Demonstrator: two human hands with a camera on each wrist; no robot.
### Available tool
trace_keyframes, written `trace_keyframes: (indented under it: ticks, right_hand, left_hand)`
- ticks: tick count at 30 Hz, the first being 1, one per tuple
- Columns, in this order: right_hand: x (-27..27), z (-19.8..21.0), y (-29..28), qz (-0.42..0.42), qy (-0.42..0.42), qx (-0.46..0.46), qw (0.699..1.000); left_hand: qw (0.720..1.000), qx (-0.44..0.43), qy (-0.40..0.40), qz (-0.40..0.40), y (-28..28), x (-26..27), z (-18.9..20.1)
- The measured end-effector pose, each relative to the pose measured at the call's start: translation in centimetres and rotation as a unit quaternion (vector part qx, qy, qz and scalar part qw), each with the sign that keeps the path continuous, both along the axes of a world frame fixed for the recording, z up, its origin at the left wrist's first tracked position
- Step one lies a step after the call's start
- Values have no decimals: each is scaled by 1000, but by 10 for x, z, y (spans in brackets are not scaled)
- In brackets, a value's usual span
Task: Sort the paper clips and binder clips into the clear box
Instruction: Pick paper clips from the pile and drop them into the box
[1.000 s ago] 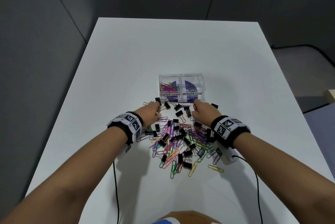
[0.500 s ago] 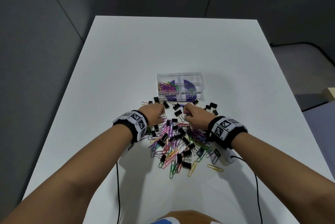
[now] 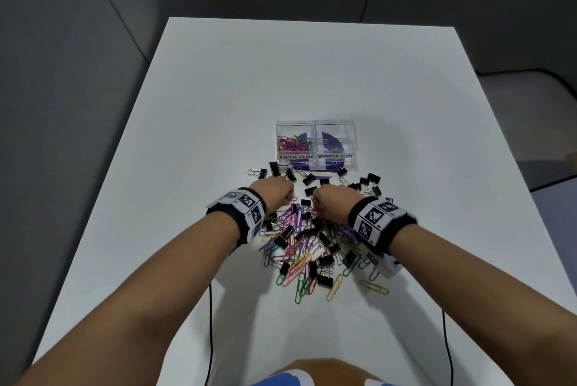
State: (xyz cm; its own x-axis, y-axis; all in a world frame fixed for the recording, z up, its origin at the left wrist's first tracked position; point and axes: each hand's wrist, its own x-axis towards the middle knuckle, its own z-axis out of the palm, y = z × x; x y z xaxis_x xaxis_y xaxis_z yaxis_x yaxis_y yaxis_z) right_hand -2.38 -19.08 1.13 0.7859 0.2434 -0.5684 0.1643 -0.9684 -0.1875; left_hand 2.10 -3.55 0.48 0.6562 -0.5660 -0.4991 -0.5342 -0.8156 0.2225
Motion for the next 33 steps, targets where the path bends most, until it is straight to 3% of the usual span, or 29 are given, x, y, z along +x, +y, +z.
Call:
trace_keyframes:
  ticks: [19, 26, 33]
  right_hand:
    - [-2, 4, -5, 67, -2, -70, 995]
    - [-10, 12, -5, 43, -17, -50, 998]
    - [-18, 21, -15, -32, -49, -31, 998]
  left_hand:
    - [994, -38, 64, 79, 36, -5, 7]
    - [990, -20, 41, 130, 81, -18, 12]
    - [985, -6, 36, 169, 106, -38, 2]
